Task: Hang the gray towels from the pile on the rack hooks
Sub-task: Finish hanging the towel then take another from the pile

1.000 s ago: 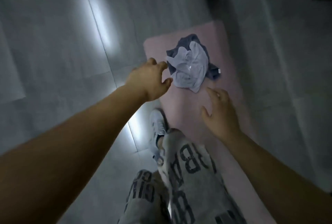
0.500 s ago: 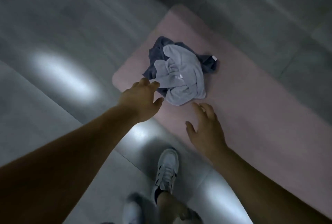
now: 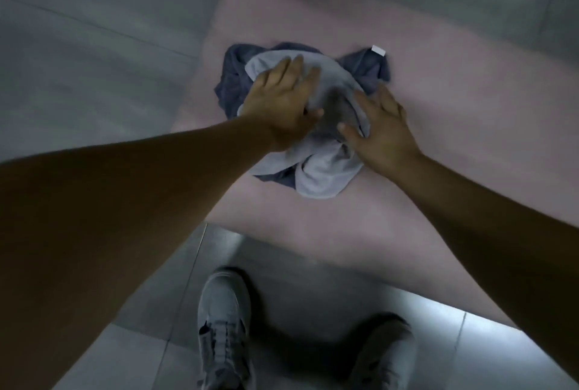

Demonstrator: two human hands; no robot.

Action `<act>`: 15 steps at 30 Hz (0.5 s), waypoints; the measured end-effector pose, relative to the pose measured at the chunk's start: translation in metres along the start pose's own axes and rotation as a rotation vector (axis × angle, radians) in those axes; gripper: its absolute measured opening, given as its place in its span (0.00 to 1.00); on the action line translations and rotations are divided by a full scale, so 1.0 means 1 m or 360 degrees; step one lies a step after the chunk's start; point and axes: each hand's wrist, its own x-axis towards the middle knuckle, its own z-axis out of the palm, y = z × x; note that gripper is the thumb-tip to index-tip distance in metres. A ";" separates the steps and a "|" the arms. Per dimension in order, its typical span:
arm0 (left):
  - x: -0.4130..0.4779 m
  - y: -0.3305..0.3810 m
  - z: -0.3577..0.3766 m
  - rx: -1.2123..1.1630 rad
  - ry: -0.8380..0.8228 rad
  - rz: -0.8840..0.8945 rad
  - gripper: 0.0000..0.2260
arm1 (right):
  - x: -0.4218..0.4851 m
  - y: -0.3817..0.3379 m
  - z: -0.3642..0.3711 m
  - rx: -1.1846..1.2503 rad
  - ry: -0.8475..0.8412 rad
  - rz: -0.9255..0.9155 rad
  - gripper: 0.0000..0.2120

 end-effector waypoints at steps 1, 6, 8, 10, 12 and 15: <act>0.013 -0.005 0.007 0.0022 -0.0012 0.0011 0.33 | 0.012 0.006 0.005 0.0026 0.0005 -0.0010 0.34; 0.049 -0.016 0.027 0.0059 0.0066 -0.0013 0.31 | 0.044 0.017 0.030 0.0202 0.0044 0.0017 0.38; 0.049 -0.014 0.021 -0.0041 0.0172 -0.0028 0.26 | 0.045 0.014 0.034 0.0188 0.0083 -0.0016 0.34; 0.043 -0.009 0.007 -0.0137 0.0254 -0.0029 0.20 | 0.037 0.008 0.027 0.0248 0.0154 -0.0114 0.25; 0.026 -0.002 -0.012 -0.0311 0.0359 0.0021 0.16 | 0.017 -0.004 0.005 0.0372 0.0259 -0.0199 0.15; -0.016 0.019 -0.058 -0.0525 0.0422 0.0162 0.17 | -0.026 -0.025 -0.047 0.0474 0.0232 -0.0241 0.07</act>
